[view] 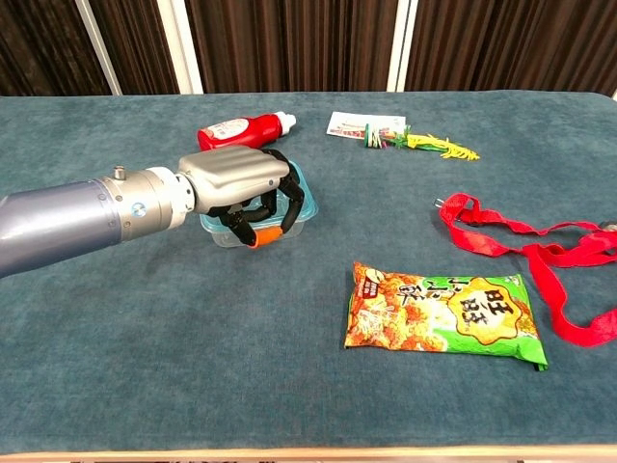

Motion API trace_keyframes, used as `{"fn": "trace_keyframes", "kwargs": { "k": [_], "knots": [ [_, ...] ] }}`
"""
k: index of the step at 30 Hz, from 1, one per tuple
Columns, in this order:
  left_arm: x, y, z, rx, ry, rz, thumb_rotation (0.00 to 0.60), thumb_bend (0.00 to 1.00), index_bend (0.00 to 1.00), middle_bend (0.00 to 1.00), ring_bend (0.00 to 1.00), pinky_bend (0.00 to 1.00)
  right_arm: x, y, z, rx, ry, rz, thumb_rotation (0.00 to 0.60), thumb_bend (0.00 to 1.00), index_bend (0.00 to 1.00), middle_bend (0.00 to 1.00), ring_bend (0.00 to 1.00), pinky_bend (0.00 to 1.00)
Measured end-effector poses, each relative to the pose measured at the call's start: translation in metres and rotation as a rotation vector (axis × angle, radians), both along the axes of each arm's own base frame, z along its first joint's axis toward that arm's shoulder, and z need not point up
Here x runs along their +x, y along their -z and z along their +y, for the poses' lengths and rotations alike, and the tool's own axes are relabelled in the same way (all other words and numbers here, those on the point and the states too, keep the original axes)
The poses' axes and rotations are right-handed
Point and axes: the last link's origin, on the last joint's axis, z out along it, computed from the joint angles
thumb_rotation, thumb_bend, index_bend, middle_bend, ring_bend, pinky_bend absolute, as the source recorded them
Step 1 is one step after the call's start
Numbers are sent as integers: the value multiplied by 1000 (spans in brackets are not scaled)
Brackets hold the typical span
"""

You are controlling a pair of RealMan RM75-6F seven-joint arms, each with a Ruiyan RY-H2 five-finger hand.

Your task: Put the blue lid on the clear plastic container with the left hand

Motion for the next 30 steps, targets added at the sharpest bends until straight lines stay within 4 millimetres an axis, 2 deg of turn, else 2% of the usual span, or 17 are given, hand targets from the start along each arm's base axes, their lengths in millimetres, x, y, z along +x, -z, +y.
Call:
{"fn": "trace_keyframes", "kwargs": {
  "k": [22,30],
  "knots": [
    [-6,0,-1,0,-13,21,600,471,673,656,162,60,1,-1,1,0,2,-3,600,268,40,1,0,0],
    [7,-11,0,24,8,-32,600,471,674,654,162,60,3,-1,1,-1,-3,-4,600,269,40,1,0,0]
  ]
}}
